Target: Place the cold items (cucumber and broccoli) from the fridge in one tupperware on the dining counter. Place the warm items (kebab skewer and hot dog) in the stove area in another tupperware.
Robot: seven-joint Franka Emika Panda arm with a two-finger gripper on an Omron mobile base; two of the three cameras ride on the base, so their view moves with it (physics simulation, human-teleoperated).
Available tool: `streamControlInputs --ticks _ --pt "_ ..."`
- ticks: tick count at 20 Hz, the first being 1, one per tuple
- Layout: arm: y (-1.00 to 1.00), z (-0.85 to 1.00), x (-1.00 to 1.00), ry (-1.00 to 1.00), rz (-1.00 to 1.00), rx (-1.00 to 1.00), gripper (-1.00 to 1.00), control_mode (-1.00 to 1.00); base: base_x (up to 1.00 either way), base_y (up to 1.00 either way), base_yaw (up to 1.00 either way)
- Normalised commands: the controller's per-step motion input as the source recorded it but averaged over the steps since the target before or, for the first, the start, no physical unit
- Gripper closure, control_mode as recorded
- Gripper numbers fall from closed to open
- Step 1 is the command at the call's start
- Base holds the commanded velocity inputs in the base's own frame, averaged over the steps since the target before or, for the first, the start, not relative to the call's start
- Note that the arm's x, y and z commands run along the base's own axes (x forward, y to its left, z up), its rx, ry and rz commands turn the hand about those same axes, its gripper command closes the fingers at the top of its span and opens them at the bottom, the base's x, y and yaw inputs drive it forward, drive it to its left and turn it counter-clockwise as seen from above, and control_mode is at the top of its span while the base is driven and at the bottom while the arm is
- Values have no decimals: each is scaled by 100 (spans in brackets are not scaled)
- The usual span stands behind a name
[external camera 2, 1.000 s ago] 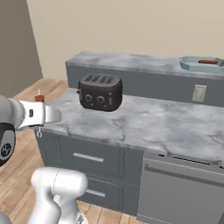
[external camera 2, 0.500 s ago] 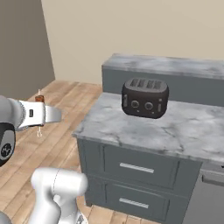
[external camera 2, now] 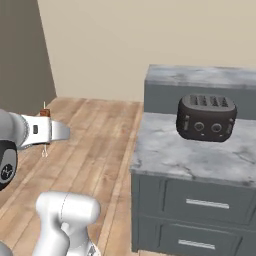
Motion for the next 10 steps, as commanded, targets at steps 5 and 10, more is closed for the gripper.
streamControlInputs --ticks 5,10 --pt "0 0 0 0 0 0 100 100 62 100 -49" --pt "0 0 0 0 0 0 100 100 65 100 -56"
